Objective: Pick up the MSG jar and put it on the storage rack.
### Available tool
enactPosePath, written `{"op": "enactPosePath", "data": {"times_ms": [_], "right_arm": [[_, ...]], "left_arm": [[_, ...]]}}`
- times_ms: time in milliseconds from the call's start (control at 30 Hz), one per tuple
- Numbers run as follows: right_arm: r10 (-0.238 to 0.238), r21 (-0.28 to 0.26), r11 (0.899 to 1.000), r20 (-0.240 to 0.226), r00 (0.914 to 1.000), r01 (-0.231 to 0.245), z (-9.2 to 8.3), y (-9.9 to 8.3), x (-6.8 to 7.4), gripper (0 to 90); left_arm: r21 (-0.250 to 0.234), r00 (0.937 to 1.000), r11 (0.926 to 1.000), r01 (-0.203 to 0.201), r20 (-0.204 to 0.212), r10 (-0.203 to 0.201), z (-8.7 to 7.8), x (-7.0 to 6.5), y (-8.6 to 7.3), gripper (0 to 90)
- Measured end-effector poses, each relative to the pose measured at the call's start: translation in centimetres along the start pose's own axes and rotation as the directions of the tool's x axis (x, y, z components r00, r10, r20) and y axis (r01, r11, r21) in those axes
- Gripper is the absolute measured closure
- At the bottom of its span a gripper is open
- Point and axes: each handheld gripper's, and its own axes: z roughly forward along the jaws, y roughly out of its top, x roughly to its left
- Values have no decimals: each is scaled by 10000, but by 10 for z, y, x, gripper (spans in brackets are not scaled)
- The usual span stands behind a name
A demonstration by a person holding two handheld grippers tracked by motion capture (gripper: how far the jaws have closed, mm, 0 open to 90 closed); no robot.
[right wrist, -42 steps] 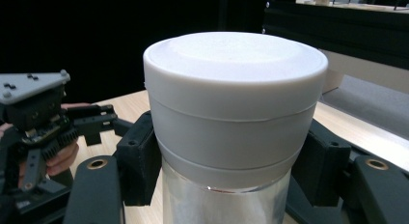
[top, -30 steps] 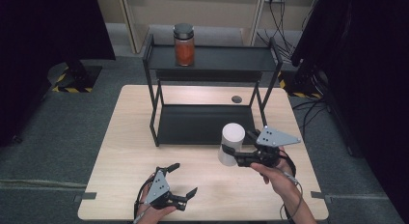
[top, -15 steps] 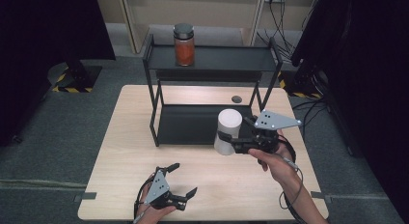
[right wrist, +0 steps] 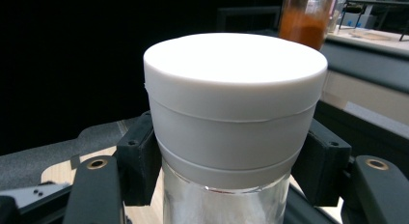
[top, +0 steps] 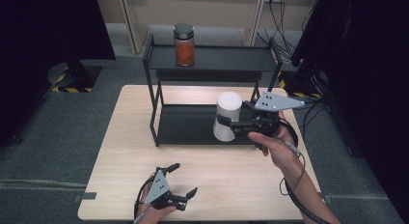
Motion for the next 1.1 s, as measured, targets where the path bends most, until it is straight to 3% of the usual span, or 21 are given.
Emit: {"op": "enactPosePath", "data": {"times_ms": [700,1100], "right_arm": [[-88,-22,10000,366,9993,88,4,62,-12,355],[-118,75,9999,597,9981,114,19,92,-17,355]], "left_arm": [[-35,10000,10000,52,-29,-52,0,1,-1,5],[-20,10000,10000,50,-3,-50,-1,1,-1,5]]}}
